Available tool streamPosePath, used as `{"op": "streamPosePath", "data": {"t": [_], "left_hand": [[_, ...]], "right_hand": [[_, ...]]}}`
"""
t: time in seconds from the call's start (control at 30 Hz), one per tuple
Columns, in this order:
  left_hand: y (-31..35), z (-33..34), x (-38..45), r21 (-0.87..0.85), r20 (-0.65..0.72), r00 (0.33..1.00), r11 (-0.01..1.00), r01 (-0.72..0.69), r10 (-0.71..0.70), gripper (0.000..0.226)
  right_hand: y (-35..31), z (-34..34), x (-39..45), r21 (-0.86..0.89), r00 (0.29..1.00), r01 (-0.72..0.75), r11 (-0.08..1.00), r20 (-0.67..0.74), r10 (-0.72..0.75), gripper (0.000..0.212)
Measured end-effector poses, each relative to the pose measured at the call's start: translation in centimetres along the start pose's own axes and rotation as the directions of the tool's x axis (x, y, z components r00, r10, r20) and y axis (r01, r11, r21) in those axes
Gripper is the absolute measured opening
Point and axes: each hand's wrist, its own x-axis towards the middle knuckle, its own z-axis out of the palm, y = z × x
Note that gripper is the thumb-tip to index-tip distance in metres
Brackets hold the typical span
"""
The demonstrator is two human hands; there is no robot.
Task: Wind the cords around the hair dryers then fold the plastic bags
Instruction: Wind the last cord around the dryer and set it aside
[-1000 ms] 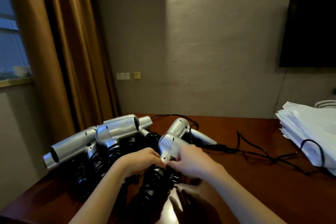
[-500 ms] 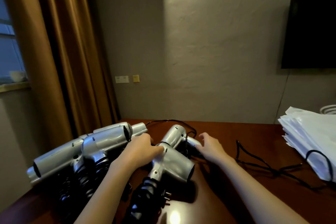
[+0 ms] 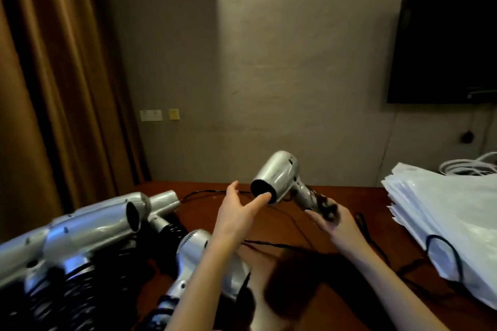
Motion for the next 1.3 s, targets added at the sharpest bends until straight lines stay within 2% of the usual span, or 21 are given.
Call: {"op": "streamPosePath", "data": {"t": [0.07, 0.13, 0.17, 0.23, 0.27, 0.3, 0.37, 0.43, 0.47, 0.53, 0.6, 0.67, 0.73, 0.83, 0.97, 1.17, 1.23, 1.3], "left_hand": [[0.0, 1.8, -0.3, -0.235, 0.118, 0.992, 0.969, 0.072, -0.045, 0.115], [0.0, 2.7, -0.3, -0.418, 0.269, 0.961, 0.889, 0.184, -0.072, 0.099], [-0.1, 2.8, -0.2, -0.467, 0.328, 0.940, 0.849, 0.245, -0.091, 0.093], [-0.7, 2.8, -0.2, -0.495, 0.398, 0.907, 0.801, 0.336, -0.134, 0.097], [-1.1, 2.9, -0.2, -0.475, 0.403, 0.903, 0.808, 0.348, -0.151, 0.099], [-1.5, 3.1, -0.3, -0.436, 0.388, 0.908, 0.837, 0.330, -0.156, 0.100], [-2.1, 3.4, -0.8, -0.382, 0.347, 0.929, 0.887, 0.262, -0.125, 0.096], [-2.5, 3.5, -1.1, -0.412, 0.312, 0.947, 0.888, 0.205, -0.074, 0.080], [-2.5, 3.4, -1.1, -0.434, 0.289, 0.955, 0.881, 0.186, -0.060, 0.072], [-2.5, 2.9, -1.0, -0.467, 0.243, 0.969, 0.871, 0.156, -0.043, 0.065], [-2.5, 2.4, -0.9, -0.506, 0.200, 0.980, 0.855, 0.115, -0.014, 0.062], [-2.6, 2.0, -0.9, -0.548, 0.157, 0.987, 0.833, 0.071, 0.019, 0.058], [-2.6, 1.9, -1.1, -0.586, 0.133, 0.990, 0.809, 0.049, 0.037, 0.055], [-2.8, 1.9, -1.2, -0.617, 0.111, 0.993, 0.786, 0.038, 0.039, 0.055], [-3.1, 1.8, -1.0, -0.650, 0.062, 0.998, 0.759, 0.029, 0.015, 0.057], [-3.0, 2.0, -1.1, -0.706, -0.010, 1.000, 0.708, 0.001, -0.011, 0.062], [-3.1, 2.0, -1.1, -0.727, -0.023, 0.999, 0.686, 0.002, -0.027, 0.073], [-3.0, 2.0, -1.2, -0.744, -0.036, 0.999, 0.668, -0.003, -0.036, 0.082]], "right_hand": [[-1.3, -2.0, -1.0, 0.060, 0.996, 0.016, 0.998, 0.083, -0.021, 0.026], [-2.0, -3.3, -2.2, 0.066, 0.989, 0.024, 0.998, 0.142, -0.033, 0.035], [-1.9, -3.8, -2.8, 0.038, 0.988, 0.015, 0.999, 0.154, -0.021, 0.047], [-1.4, -4.4, -3.7, -0.065, 0.988, 0.020, 0.998, 0.153, -0.010, 0.067], [-1.5, -4.5, -3.9, -0.094, 0.989, 0.022, 0.995, 0.151, -0.007, 0.069], [-1.4, -4.7, -3.9, -0.083, 0.991, -0.001, 0.997, 0.136, 0.012, 0.062], [-1.4, -5.3, -3.7, 0.054, 0.994, -0.097, 0.994, 0.057, 0.094, 0.038], [-0.9, -6.2, -3.5, 0.151, 0.983, -0.152, 0.977, -0.076, 0.165, 0.025], [-0.6, -6.5, -3.5, 0.136, 0.973, -0.146, 0.980, -0.158, 0.166, 0.024], [-0.2, -6.9, -3.7, -0.006, 0.961, -0.099, 0.995, -0.261, 0.094, 0.031], [-0.4, -6.9, -3.8, -0.148, 0.975, -0.051, 0.988, -0.223, 0.017, 0.023], [-1.1, -6.8, -3.9, -0.273, 0.997, -0.056, 0.960, -0.066, 0.039, 0.013], [-1.3, -6.9, -3.9, -0.356, 0.999, -0.052, 0.933, -0.006, 0.054, 0.020], [-1.5, -7.6, -4.2, -0.343, 0.996, -0.083, 0.936, -0.046, 0.072, 0.032], [-1.5, -8.6, -4.3, -0.413, 0.994, -0.109, 0.904, -0.071, 0.088, 0.038], [-1.3, -9.3, -4.3, -0.446, 0.988, -0.109, 0.889, -0.144, 0.049, 0.035], [-1.5, -9.2, -4.3, -0.470, 0.981, -0.093, 0.878, -0.196, -0.001, 0.031], [-1.4, -9.6, -4.2, -0.563, 0.966, -0.104, 0.820, -0.254, -0.052, 0.024]]}}
